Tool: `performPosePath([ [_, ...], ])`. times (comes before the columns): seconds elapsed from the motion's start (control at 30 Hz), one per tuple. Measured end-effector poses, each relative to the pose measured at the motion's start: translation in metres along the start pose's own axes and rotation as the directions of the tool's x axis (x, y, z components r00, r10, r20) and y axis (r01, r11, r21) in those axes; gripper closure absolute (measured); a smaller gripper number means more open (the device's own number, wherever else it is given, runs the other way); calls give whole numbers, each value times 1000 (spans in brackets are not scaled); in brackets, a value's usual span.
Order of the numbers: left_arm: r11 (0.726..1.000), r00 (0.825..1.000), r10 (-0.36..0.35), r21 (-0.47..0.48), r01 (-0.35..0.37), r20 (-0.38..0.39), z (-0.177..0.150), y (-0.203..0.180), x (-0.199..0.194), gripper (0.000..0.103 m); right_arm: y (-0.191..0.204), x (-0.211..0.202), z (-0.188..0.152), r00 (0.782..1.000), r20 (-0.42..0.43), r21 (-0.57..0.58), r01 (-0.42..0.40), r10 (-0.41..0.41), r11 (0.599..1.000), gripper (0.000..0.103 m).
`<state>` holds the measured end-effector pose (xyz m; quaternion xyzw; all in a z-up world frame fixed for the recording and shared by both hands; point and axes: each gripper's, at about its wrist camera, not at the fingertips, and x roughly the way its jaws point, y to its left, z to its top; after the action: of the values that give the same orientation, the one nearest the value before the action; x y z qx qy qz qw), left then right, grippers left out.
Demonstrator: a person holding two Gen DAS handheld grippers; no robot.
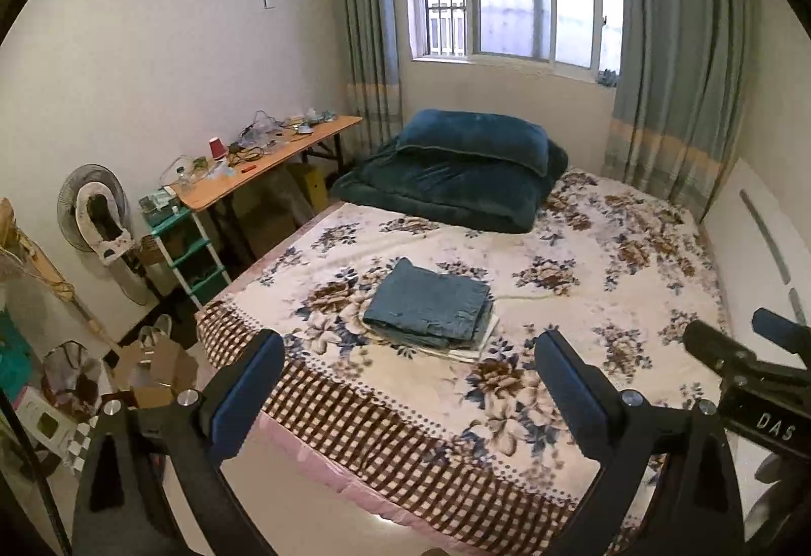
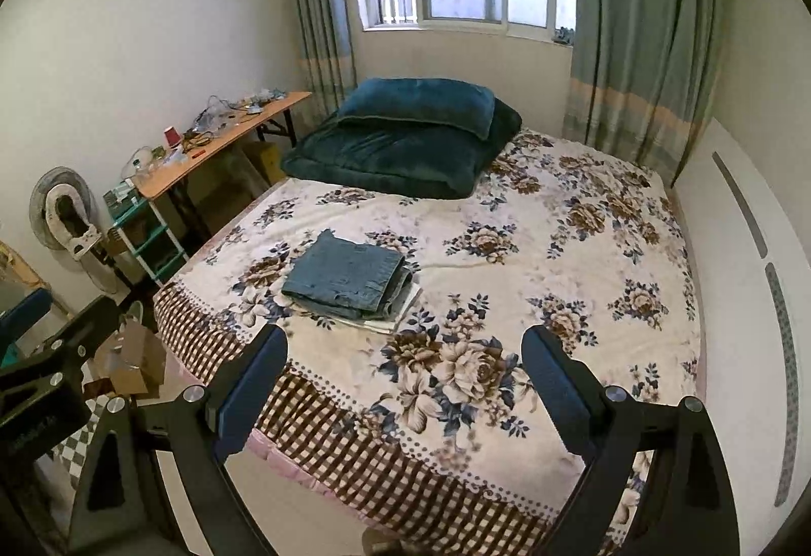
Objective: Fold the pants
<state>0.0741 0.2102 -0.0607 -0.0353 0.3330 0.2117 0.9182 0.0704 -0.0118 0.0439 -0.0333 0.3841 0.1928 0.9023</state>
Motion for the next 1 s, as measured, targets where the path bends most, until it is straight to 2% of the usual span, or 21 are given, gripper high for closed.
performPosePath([
  [0.1,1000,999,-20,12,20,-34,8,1,11,2,-2,13,7,999,-17,5,39,-39,999,7],
  [0.37,1000,997,-22,20,23,-70,30,-4,37,2,-10,36,36,998,-36,38,61,-59,997,7],
  [0.63,999,997,-37,21,39,-73,49,-8,40,2,-15,44,65,998,-38,43,52,-50,998,7],
  [1.0,1000,999,-12,13,13,-43,45,-7,27,2,-20,43,70,999,-34,44,40,-39,998,7],
])
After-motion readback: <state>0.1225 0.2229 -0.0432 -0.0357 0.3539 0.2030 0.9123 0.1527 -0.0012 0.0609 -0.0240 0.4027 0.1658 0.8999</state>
